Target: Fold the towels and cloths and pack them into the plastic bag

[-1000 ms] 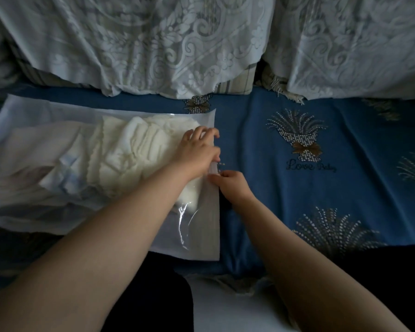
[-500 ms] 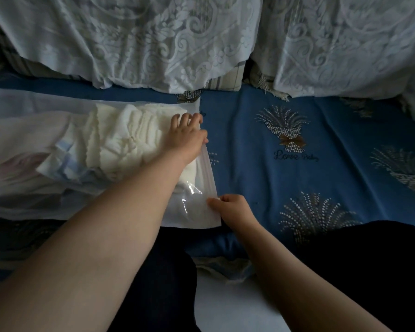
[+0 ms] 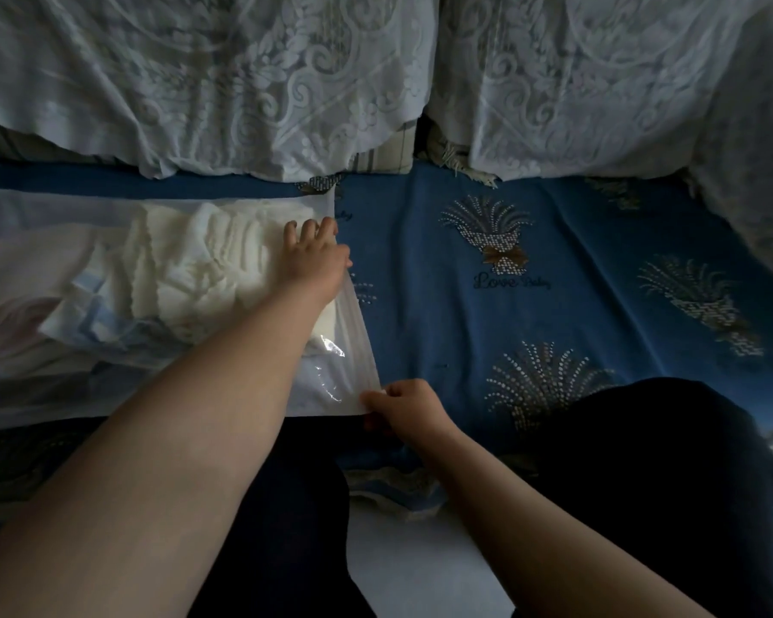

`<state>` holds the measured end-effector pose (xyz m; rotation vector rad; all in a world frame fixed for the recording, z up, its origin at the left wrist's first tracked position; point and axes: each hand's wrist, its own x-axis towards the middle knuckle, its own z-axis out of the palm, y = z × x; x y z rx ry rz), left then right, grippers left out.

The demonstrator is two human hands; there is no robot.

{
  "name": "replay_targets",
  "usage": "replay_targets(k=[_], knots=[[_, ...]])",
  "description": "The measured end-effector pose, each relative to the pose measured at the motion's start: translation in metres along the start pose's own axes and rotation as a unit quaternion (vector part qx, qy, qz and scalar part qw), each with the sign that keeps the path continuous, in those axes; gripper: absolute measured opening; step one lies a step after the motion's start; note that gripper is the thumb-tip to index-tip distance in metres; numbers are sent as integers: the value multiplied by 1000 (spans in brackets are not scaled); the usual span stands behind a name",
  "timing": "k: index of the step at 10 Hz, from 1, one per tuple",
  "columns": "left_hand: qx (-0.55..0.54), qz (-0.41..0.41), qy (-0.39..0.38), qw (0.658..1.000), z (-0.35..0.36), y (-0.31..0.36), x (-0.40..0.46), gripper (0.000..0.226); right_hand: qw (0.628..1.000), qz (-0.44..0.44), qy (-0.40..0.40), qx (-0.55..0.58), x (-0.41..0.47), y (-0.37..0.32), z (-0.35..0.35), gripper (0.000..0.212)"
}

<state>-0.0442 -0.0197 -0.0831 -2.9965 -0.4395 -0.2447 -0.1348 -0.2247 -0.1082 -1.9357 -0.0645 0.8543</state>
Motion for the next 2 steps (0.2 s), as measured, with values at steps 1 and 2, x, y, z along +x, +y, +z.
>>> replay_targets(k=[1,2], knots=[[-70,-1,-29,997,-10,-3,-6,25,999,10,-36,-2,-8,-4,-4,27],[-137,21,-54,989,-26,-2,-13,32,998,-9,-48,-29,-16,-12,-17,35]])
